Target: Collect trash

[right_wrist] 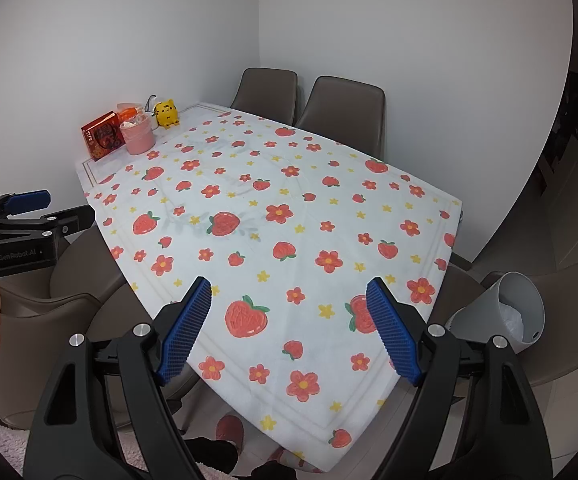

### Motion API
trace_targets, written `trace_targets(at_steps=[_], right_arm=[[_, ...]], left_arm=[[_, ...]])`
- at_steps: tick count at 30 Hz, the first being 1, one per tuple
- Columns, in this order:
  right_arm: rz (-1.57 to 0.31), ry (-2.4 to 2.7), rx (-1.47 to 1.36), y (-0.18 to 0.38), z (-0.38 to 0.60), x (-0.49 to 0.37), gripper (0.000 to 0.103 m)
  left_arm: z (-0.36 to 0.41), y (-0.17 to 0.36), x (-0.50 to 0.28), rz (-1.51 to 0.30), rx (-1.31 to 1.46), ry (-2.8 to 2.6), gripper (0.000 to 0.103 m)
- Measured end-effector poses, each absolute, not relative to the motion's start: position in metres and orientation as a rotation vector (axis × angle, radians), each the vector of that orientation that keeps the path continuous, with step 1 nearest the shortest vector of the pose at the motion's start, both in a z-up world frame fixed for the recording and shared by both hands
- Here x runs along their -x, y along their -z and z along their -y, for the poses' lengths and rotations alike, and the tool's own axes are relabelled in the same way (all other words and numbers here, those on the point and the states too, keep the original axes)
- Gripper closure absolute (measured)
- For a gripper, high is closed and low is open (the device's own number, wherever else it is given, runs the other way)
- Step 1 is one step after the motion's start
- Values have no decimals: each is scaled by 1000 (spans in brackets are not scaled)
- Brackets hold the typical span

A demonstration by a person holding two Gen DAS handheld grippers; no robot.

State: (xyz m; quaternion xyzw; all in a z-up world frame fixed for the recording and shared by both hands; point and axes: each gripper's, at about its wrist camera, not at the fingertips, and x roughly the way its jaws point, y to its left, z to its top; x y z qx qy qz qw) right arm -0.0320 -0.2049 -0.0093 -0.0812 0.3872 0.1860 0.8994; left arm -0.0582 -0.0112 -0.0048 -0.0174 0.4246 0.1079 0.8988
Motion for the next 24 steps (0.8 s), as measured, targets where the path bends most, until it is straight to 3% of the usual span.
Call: trace_targets(at_steps=[24], right_arm=[[-799, -385, 168, 9, 208, 34, 26]], left_arm=[[12, -7, 70, -821, 48, -192, 10]])
